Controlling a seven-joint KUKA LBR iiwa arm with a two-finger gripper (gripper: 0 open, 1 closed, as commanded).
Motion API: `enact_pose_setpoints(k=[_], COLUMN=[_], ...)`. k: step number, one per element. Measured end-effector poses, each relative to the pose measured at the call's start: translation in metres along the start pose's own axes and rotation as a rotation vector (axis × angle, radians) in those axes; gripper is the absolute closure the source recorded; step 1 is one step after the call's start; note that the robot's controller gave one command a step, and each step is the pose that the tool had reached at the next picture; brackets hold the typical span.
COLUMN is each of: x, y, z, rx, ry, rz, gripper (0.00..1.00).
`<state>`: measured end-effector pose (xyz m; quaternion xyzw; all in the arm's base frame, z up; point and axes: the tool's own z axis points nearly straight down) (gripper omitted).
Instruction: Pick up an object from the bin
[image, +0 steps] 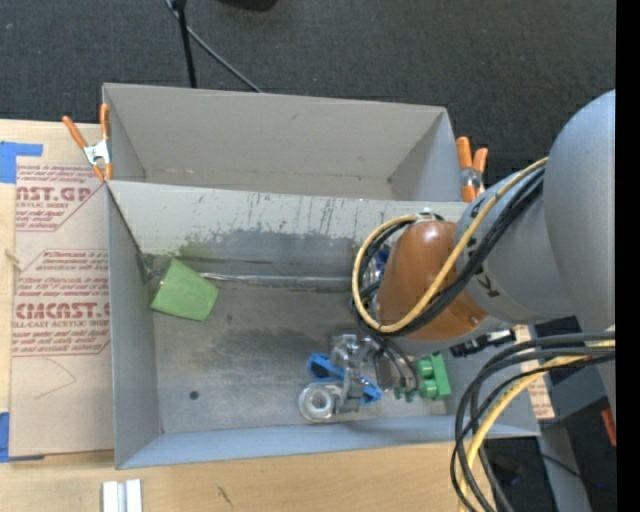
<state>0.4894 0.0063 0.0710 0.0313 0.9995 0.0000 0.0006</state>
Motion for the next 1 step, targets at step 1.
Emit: enact_pose_setpoints(k=[1], x=[-0.0095], y=[-0.0909], z=[-0.1519], rx=[0.003], ry=[-0.008], rz=[0.028], gripper=[1.0])
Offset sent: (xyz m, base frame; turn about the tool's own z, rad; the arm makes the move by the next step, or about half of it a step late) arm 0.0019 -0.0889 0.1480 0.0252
